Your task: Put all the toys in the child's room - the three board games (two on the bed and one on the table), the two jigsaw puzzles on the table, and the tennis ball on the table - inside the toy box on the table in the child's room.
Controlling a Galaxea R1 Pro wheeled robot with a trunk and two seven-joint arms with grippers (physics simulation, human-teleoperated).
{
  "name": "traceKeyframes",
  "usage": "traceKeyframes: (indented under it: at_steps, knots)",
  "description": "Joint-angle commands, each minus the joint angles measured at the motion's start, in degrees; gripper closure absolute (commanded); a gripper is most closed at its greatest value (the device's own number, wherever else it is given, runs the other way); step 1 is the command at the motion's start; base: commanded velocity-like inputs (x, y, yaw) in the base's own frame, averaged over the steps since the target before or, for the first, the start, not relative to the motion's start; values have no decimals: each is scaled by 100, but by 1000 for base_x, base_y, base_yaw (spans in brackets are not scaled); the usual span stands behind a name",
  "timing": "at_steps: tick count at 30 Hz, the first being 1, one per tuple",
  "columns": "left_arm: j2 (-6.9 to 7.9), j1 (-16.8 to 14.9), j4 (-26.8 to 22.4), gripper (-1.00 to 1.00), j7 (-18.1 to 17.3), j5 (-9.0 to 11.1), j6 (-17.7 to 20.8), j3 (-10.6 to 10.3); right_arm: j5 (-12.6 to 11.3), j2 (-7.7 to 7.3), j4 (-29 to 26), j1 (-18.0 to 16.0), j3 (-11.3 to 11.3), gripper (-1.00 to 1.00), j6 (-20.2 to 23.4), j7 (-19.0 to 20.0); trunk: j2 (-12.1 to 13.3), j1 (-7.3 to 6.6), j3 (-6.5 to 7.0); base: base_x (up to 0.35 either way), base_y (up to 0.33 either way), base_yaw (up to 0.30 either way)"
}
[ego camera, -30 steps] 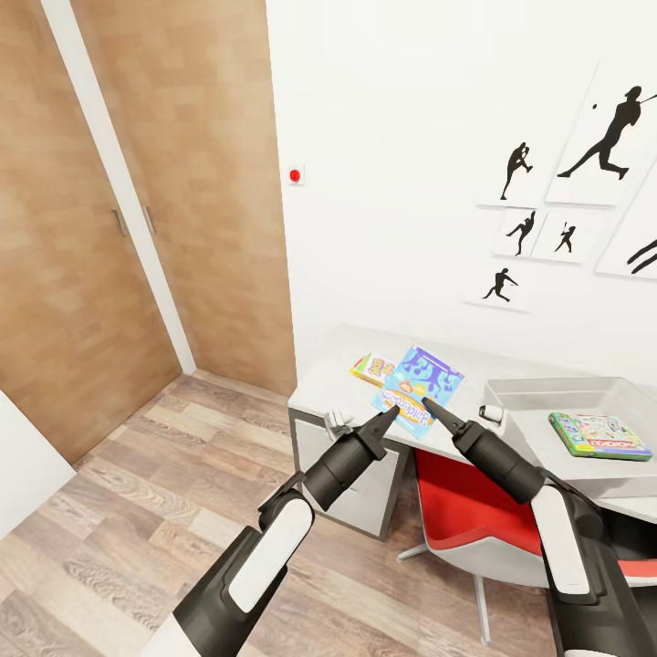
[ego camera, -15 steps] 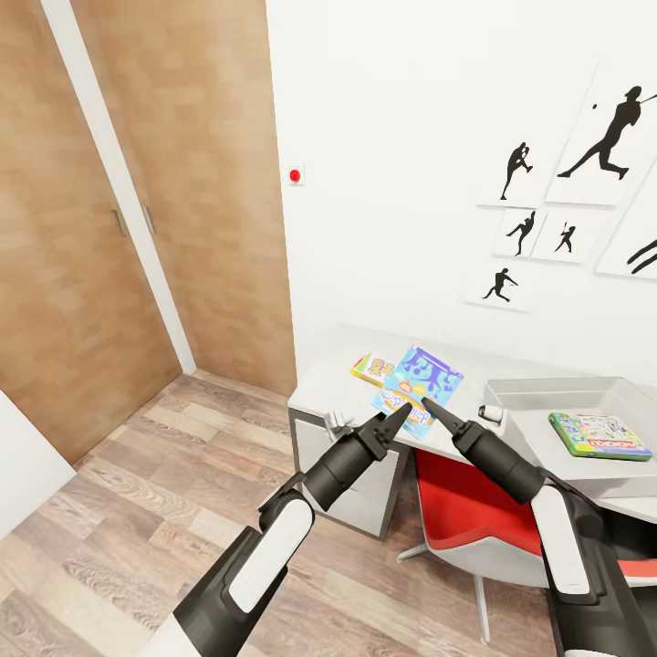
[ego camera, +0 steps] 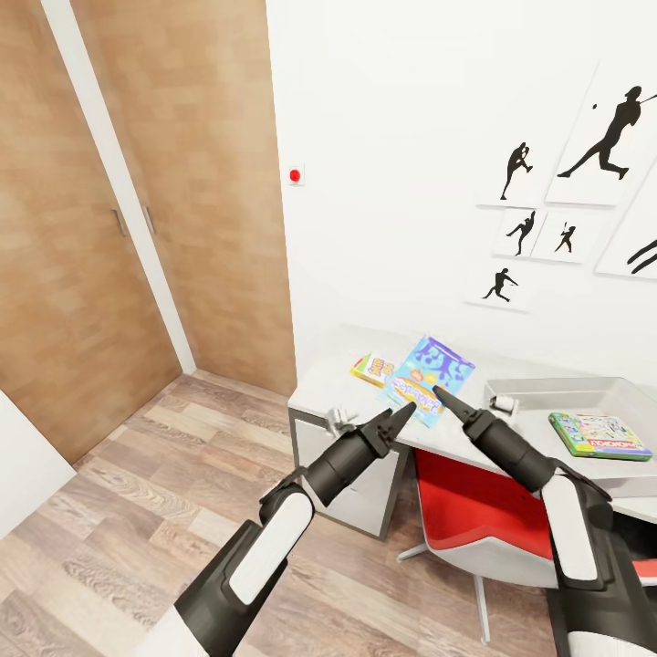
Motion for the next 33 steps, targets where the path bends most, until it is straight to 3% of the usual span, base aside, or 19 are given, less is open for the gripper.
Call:
traceKeyframes:
  at_steps: [1,4,10,11,12,15,16,22,28,33]
  knots:
    - [-2,-6,0,-100,-15,61,54,4,-18,-1,1,-7,-6,100,47,10,-12,3,-12,0,0,0]
    - [6,-122,-10,-100,46,50,412,16,-20,-90,62,-199,-405,100,511,-237,-12,3,-12,0,0,0]
    - [39,-302,8,-100,211,41,931,62,7,-320,19,-394,-802,100,1249,-614,-12,3,-12,0,0,0]
    - [102,-358,18,-100,267,40,1090,92,5,-509,-46,-448,-907,100,1500,-728,-12,3,-12,0,0,0]
    - [102,-358,18,-100,267,40,1090,92,5,-509,-46,-448,-907,100,1500,-728,-12,3,-12,0,0,0]
    - [245,-385,1,-100,323,35,1219,189,-14,-792,-108,-494,-1001,100,1734,-825,-12,3,-12,0,0,0]
    - [370,-374,46,-100,354,29,1257,298,-31,-990,-137,-517,-1060,100,1856,-860,-12,3,-12,0,0,0]
    - [543,-333,84,-100,354,27,1207,425,-58,-1139,-150,-534,-1148,100,1942,-884,-12,3,-12,0,0,0]
    - [625,-313,6,-100,425,27,1189,470,-61,-1185,-160,-543,-1183,100,1974,-890,-12,3,-12,0,0,0]
    - [664,-338,-154,-100,843,96,1258,506,-64,-1355,-210,-544,-1199,100,1982,-890,-12,3,-12,0,0,0]
